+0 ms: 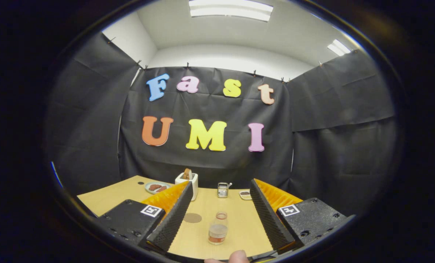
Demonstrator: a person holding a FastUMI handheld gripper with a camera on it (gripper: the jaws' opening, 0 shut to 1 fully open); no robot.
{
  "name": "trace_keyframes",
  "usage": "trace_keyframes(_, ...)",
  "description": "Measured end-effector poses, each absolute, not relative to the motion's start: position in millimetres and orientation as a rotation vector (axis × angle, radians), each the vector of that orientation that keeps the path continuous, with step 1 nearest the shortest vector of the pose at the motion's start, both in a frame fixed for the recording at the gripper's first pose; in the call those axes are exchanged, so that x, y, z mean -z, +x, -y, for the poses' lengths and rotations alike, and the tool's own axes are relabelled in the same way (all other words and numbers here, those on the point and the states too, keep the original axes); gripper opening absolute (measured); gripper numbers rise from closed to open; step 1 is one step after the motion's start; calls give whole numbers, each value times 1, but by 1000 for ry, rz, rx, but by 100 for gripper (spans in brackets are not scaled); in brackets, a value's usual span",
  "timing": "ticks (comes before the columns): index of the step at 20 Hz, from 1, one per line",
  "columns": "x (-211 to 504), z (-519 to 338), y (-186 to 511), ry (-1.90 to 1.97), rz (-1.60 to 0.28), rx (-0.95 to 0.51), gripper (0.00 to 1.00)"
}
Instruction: Take the bottle from table, then pour the juice into the cup, finally place the bottle on the coaster
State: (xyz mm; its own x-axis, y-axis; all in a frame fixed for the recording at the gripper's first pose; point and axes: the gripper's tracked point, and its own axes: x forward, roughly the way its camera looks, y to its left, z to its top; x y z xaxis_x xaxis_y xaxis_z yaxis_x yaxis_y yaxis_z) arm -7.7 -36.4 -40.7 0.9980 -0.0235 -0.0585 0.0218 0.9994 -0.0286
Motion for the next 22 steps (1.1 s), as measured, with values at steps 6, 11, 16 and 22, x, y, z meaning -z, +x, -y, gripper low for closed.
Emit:
trace_keyframes(6,91,45,-13,-27,-128,-35,100)
trace_keyframes(11,164,47,-15,-11,-233,-77,100)
trace_keyframes(16,246,42,-5,26,-368,-107,100)
trace_keyframes(22,306,46,30,48,-435,-80,100)
